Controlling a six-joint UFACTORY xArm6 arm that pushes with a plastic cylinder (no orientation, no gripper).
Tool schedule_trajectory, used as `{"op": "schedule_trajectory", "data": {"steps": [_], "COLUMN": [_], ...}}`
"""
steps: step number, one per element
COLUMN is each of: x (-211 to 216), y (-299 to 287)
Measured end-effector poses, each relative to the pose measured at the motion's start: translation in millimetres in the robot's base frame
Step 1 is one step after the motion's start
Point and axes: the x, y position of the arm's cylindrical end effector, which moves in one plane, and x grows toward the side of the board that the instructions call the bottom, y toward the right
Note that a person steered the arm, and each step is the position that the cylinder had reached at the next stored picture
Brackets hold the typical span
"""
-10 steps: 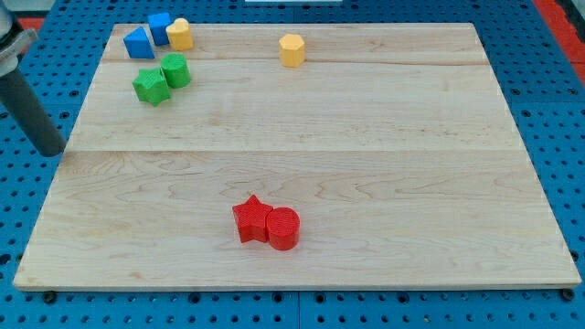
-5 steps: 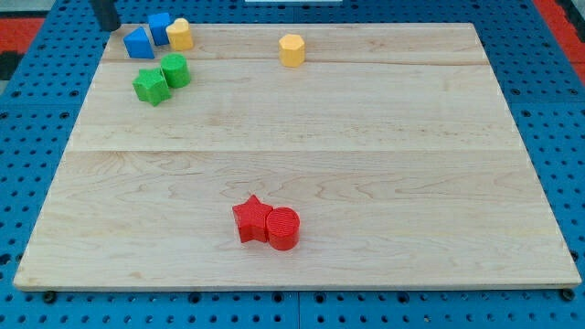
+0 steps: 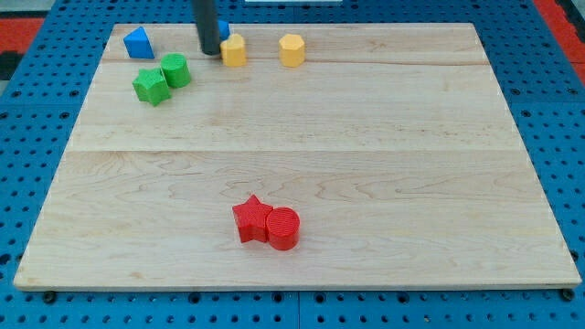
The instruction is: Push both the yellow blocks towards the top right corner
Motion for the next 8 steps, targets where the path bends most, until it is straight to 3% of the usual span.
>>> {"op": "schedule_trajectory", "data": {"steps": [3,5,6,8], "x": [5.1,-5.3,-32.3,3.8], "y": [125.3,72.0,118.3,181.6]}}
